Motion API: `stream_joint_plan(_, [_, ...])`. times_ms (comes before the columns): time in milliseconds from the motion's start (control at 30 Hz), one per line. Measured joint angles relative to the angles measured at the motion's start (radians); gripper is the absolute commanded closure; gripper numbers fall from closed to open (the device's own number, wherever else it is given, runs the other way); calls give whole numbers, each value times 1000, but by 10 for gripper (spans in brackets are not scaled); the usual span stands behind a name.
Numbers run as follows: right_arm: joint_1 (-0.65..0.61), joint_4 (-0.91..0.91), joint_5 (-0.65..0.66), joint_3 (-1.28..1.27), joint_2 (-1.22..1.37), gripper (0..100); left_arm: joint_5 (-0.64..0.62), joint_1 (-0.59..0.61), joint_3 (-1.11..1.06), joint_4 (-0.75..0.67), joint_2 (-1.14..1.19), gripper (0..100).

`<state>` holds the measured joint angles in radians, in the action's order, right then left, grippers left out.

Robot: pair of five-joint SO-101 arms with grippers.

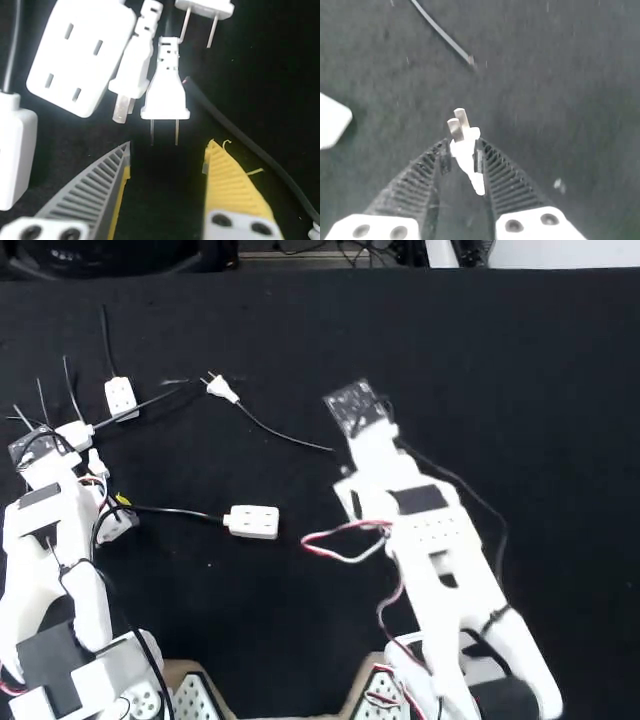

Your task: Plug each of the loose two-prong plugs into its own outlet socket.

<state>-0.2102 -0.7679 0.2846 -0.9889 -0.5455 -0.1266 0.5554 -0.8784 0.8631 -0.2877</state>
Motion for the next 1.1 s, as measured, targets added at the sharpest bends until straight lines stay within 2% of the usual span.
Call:
stream_joint_plan(100, [-2, -23, 2, -52, -9, 974, 0, 0, 0, 0, 0, 762])
stream_joint_plan(267, [-26, -31, 89, -101, -8, 823, 0, -8, 0, 0, 0, 762])
stream_joint_plan(367, [-34, -31, 138, -121, -8, 767, 0, -15, 0, 0, 0, 762])
stream_joint_plan(600, [-34, -31, 233, -184, -8, 766, 0, -18, 0, 0, 0, 762])
stream_joint_plan(767, [-35, 40, 241, -226, -8, 772, 0, -18, 0, 0, 0, 762])
stream_joint_plan(933, [-37, 61, 241, -226, -8, 886, 0, -18, 0, 0, 0, 762])
stream_joint_plan(1100, [-37, 28, 247, -222, 58, 809, 0, -18, 0, 0, 0, 762])
